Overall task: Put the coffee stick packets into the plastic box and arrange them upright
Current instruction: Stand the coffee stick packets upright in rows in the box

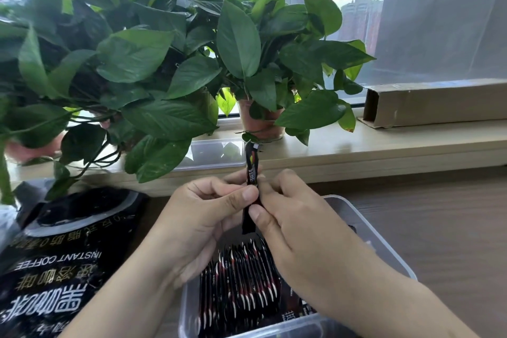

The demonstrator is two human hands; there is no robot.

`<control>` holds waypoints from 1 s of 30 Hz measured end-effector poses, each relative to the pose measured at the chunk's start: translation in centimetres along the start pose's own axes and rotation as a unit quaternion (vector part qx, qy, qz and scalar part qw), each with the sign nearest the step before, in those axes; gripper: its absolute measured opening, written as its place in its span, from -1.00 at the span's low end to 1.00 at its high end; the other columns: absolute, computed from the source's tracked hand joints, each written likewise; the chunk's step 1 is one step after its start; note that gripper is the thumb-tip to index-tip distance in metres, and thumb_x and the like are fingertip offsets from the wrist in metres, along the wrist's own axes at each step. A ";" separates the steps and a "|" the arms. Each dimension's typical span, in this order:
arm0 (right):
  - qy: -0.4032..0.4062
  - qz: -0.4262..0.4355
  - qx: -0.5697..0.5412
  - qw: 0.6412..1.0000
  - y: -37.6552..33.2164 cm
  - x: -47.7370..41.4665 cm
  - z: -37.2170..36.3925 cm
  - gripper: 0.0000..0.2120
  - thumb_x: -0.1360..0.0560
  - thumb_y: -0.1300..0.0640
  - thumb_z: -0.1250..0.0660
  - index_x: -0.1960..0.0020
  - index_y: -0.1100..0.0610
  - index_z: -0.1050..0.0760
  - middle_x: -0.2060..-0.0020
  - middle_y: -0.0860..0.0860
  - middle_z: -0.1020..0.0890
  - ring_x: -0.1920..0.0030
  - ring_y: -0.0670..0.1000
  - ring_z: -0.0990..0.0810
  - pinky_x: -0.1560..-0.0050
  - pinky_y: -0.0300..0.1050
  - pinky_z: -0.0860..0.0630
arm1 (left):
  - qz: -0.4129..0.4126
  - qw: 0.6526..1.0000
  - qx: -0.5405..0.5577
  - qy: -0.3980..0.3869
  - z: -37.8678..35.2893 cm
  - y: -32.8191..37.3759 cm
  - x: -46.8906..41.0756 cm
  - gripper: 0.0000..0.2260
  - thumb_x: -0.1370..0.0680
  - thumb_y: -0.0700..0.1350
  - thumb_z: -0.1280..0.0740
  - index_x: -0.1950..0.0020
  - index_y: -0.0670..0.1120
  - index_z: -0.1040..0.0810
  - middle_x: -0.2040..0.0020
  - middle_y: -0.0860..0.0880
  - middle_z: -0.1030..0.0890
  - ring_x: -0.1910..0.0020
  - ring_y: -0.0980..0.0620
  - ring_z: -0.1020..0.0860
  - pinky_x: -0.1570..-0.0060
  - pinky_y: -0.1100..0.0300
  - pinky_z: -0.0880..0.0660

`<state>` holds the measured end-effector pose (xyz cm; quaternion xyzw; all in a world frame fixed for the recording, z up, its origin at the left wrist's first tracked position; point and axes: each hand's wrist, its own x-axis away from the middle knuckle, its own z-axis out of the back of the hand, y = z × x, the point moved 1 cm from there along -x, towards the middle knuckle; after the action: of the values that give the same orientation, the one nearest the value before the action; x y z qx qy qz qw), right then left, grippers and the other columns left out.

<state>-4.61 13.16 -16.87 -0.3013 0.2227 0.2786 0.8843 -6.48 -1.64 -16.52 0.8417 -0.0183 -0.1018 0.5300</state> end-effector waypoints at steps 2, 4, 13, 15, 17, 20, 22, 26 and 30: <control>0.063 -0.003 -0.005 0.998 0.4 0.1 0.0 -0.63 -0.58 -0.05 -0.17 -0.18 0.11 -0.63 0.14 -0.10 -0.51 0.22 -0.13 -0.50 0.13 -0.41 -0.37 | 0.001 1.000 -0.011 0.004 0.5 -0.2 -0.1 -0.61 0.02 -0.13 -0.72 0.38 -0.24 -0.62 -0.09 -0.22 -0.70 -0.01 -0.12 -0.71 0.21 0.18 -0.64; 0.130 -0.013 -0.031 0.991 0.5 0.2 0.3 -0.78 -0.50 0.01 -0.34 -0.01 0.04 -0.72 0.25 -0.11 -0.61 0.28 -0.13 -0.56 0.22 -0.39 -0.43 | -0.015 0.999 -0.038 0.010 0.4 -0.2 -0.1 -0.60 0.02 -0.09 -0.73 0.37 -0.22 -0.64 -0.08 -0.21 -0.71 -0.02 -0.14 -0.71 0.18 0.17 -0.64; 0.071 0.048 -0.069 0.994 -0.4 0.3 0.2 -0.91 -0.48 0.12 -0.46 0.20 0.08 -0.65 0.30 -0.13 -0.61 0.27 -0.16 -0.54 0.20 -0.37 -0.45 | -0.006 0.996 -0.060 0.060 -0.7 0.2 0.4 -0.89 -0.17 -0.23 -0.53 0.40 -0.19 -0.63 0.26 -0.17 -0.70 0.35 -0.03 -0.68 0.42 0.20 -0.59; 0.050 0.057 -0.082 0.994 -0.4 0.1 0.2 -0.90 -0.50 0.14 -0.42 0.19 0.10 -0.61 0.26 -0.11 -0.57 0.26 -0.14 -0.51 0.21 -0.35 -0.43 | 0.001 0.996 -0.074 0.056 -0.2 0.2 0.2 -0.81 -0.13 -0.17 -0.59 0.36 -0.18 -0.65 0.25 -0.16 -0.71 0.32 -0.03 -0.68 0.37 0.17 -0.61; 0.041 0.046 -0.093 0.994 -0.4 0.0 0.5 -0.89 -0.51 0.14 -0.40 0.19 0.10 -0.56 0.26 -0.11 -0.54 0.26 -0.08 -0.50 0.24 -0.38 -0.37 | 0.015 0.997 -0.074 0.024 0.3 0.4 0.2 -0.66 -0.05 -0.07 -0.69 0.31 -0.16 -0.68 0.21 -0.16 -0.72 0.25 -0.03 -0.70 0.29 0.16 -0.63; 0.032 0.043 -0.101 0.993 -0.1 0.0 0.8 -0.93 -0.51 0.19 -0.39 0.15 0.08 -0.56 0.23 -0.15 -0.53 0.20 -0.11 -0.51 0.19 -0.41 -0.35 | 0.048 0.997 -0.052 -0.025 1.0 0.7 0.0 -0.53 0.02 -0.02 -0.74 0.25 -0.17 -0.69 0.24 -0.17 -0.70 0.29 -0.02 -0.69 0.34 0.19 -0.62; 0.015 0.039 -0.100 0.994 0.2 0.0 0.9 -0.93 -0.50 0.20 -0.39 0.15 0.07 -0.57 0.22 -0.16 -0.52 0.20 -0.13 -0.50 0.20 -0.42 -0.34 | 0.059 0.995 -0.060 -0.047 1.3 0.9 -0.1 -0.54 0.00 -0.05 -0.74 0.23 -0.17 -0.68 0.26 -0.17 -0.68 0.30 -0.03 -0.68 0.33 0.18 -0.62; -0.029 0.007 -0.136 0.990 0.5 -0.3 2.6 -0.91 -0.50 0.22 -0.42 0.10 0.05 -0.66 0.28 -0.19 -0.60 0.26 -0.18 -0.56 0.24 -0.43 -0.38 | 0.017 0.996 -0.079 -0.024 1.4 0.8 -0.3 -0.64 -0.07 -0.12 -0.70 0.25 -0.17 -0.68 0.25 -0.20 -0.69 0.27 -0.03 -0.69 0.19 0.23 -0.65; -0.081 -0.091 -0.075 0.990 3.2 -0.8 5.8 -0.92 -0.49 0.13 -0.45 0.10 -0.04 -0.70 0.32 -0.17 -0.69 0.32 -0.26 -0.61 0.27 -0.46 -0.43 | -0.013 0.998 -0.024 0.058 1.1 0.7 -0.7 -0.86 -0.20 -0.23 -0.51 0.30 -0.22 -0.63 0.17 -0.24 -0.71 0.11 -0.10 -0.73 0.07 0.11 -0.67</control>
<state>-5.89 18.82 -13.53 -0.3622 0.1007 0.2365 0.8959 -7.33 -2.84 -16.26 0.8332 0.0257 -0.0600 0.5491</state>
